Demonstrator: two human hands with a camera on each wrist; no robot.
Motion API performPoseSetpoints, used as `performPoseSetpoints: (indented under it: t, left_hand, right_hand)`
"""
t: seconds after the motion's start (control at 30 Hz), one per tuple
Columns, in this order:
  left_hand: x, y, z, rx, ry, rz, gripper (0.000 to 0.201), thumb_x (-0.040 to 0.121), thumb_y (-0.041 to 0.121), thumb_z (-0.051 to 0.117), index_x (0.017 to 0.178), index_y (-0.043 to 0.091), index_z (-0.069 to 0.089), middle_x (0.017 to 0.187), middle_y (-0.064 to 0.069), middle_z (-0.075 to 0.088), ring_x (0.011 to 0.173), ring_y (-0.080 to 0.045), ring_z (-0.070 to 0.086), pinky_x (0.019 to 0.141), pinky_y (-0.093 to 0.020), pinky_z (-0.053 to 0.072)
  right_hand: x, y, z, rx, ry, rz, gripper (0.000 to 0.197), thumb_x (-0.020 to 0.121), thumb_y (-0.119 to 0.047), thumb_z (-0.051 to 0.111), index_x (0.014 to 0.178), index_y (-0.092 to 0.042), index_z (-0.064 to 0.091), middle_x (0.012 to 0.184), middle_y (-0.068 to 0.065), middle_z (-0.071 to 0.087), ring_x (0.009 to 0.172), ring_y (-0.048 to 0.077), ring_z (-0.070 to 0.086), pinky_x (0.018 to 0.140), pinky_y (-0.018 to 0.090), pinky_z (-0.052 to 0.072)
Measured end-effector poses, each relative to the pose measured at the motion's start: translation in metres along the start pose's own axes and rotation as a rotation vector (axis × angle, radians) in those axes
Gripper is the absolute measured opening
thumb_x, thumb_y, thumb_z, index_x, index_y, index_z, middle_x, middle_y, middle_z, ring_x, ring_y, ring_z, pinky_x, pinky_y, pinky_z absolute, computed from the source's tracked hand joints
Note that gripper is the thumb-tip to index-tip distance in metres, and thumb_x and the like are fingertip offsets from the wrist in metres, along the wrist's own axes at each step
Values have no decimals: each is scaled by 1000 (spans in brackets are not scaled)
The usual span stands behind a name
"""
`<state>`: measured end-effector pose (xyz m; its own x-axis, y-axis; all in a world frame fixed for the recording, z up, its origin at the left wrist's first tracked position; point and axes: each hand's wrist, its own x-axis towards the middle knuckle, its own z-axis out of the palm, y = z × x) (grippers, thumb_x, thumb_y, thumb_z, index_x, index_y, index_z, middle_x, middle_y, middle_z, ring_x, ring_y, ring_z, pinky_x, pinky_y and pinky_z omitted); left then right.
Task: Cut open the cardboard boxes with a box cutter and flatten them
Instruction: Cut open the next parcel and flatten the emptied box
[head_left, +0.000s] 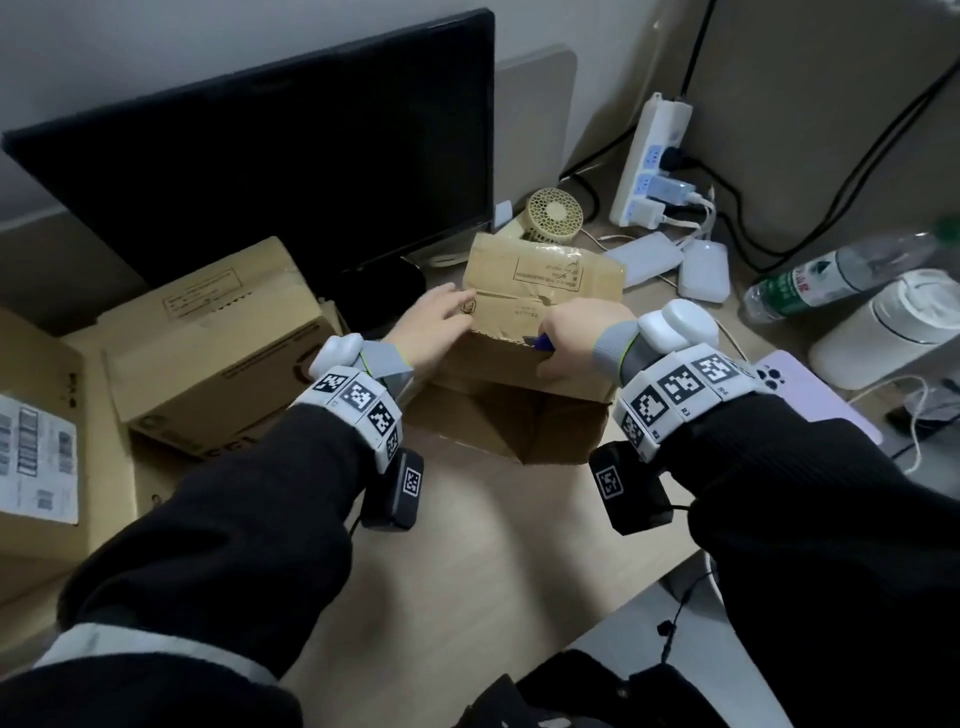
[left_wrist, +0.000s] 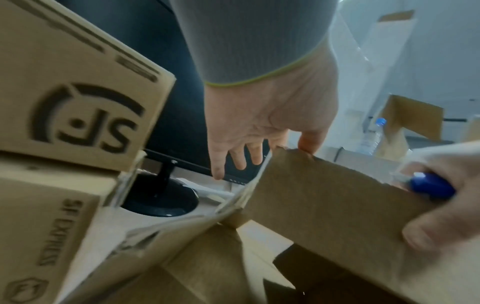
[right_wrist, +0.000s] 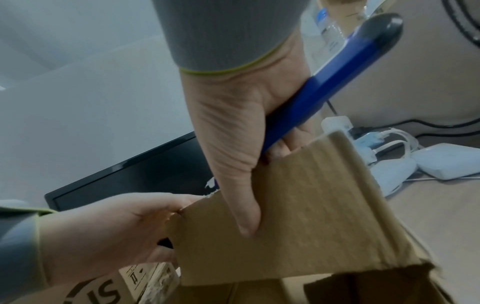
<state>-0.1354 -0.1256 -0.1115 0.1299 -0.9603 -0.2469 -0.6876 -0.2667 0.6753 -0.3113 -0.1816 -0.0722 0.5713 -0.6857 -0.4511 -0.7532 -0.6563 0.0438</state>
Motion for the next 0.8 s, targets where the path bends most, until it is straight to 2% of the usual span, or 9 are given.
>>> performPoseSetpoints:
  t: [0.07, 0.13, 0.2, 0.3, 0.47, 0.57, 0.63, 0.73, 0.8]
  left_hand:
    - [9, 8, 17, -36, -94, -35, 47, 100, 11, 34, 147, 14, 33, 159, -10, 11, 148, -20, 8, 115, -24, 6]
    - [19, 14, 32, -32, -203, -65, 50, 100, 9, 31, 150, 16, 26, 160, -9, 2, 148, -22, 1, 117, -28, 2]
    - [26, 16, 40, 56, -295, -70, 51, 102, 13, 29, 152, 18, 20, 160, -10, -2, 148, -22, 0, 116, -28, 2]
    - [44, 24, 54, 143, -415, -91, 51, 102, 21, 31, 152, 20, 21, 160, -11, -4, 148, -24, 1, 114, -26, 7]
    - [65, 30, 68, 393, -529, -147, 54, 95, 39, 49, 146, 28, 37, 161, -10, 2, 147, -26, 12, 115, -30, 14]
    - [78, 38, 68, 340, -368, -85, 33, 85, 36, 64, 114, 19, 69, 145, -8, 38, 135, -25, 34, 106, -30, 28]
    - [96, 47, 58, 304, -178, -71, 30, 80, 46, 64, 93, 20, 72, 131, -6, 45, 127, -27, 37, 104, -34, 29]
    - [123, 51, 41, 339, -85, -87, 77, 62, 75, 34, 107, 20, 65, 128, -10, 52, 123, -32, 41, 100, -38, 30]
    - [140, 52, 35, 389, -107, -98, 100, 50, 83, 25, 121, 21, 59, 134, -9, 53, 124, -33, 45, 102, -40, 35]
  right_hand:
    - [-2, 5, 7, 13, -47, 36, 25, 89, -38, 59, 90, -13, 58, 78, 2, 55, 76, 26, 52, 60, 27, 38]
    - [-6, 17, 18, 42, -87, 90, 29, 93, -35, 56, 101, -9, 63, 93, 6, 62, 77, 25, 50, 54, 24, 34]
    - [-8, 29, 30, 83, -70, 142, 32, 93, -37, 57, 108, -10, 63, 104, 8, 64, 79, 25, 51, 59, 25, 38]
    - [-10, 51, 50, 139, -54, 210, 34, 89, -43, 60, 109, -15, 62, 106, 7, 64, 82, 25, 54, 69, 30, 44]
    - [7, 72, 77, 179, -208, 233, 31, 91, -40, 58, 100, -12, 66, 97, 5, 65, 79, 25, 56, 65, 27, 40]
    - [10, 80, 81, 202, -242, 171, 30, 92, -35, 58, 73, -13, 53, 76, 2, 54, 77, 25, 51, 59, 24, 37]
    - [16, 85, 77, 171, -239, 112, 28, 91, -32, 59, 73, -14, 50, 69, 0, 48, 76, 24, 49, 59, 24, 36]
    - [18, 80, 77, 76, -229, 26, 31, 93, -20, 54, 64, -14, 45, 62, -2, 41, 68, 25, 47, 48, 23, 30]
    - [21, 85, 76, 22, -196, -12, 38, 93, -14, 50, 58, -15, 36, 60, -2, 37, 62, 26, 45, 44, 22, 24]
